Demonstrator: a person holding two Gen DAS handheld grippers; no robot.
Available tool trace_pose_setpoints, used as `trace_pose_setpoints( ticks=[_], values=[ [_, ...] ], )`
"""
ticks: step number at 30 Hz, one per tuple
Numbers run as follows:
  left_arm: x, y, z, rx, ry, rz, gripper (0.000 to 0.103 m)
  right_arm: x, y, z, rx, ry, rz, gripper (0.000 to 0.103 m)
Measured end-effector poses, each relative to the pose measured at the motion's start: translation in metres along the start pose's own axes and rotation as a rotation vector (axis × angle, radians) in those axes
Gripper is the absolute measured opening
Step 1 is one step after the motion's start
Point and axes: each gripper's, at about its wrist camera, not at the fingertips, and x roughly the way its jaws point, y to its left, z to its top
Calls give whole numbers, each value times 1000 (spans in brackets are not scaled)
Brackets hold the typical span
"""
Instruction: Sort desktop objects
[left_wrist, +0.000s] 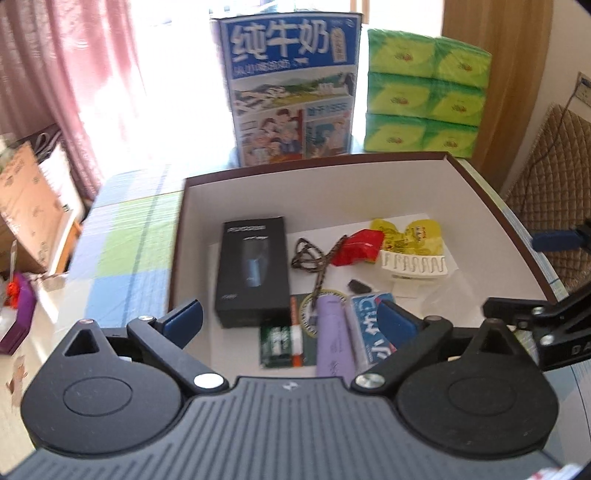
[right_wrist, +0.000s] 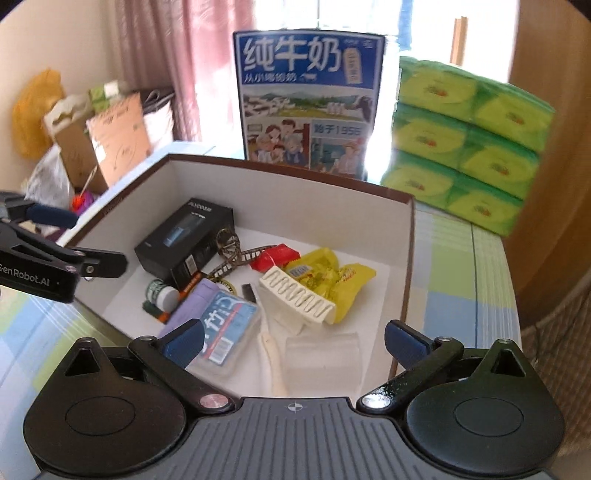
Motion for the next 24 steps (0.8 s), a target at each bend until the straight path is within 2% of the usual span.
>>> trace_pose_setpoints(
  ticks=[7, 10, 19, 24],
  values=[
    [-32, 5, -18, -28, -25, 49, 100, -31, 6, -18, 62, -40, -4, 101],
    [-49, 0, -24, -22, -60, 70, 102, -42, 9, -23, 91, -56, 1, 101],
    [-98, -8, -49, -27, -112, 88, 102, -78, 26, -43, 120, -105, -13, 101],
    [-124, -13, -68, -36, -108, 99, 102, -100, 34, -58, 140, -122, -3, 101]
  ],
)
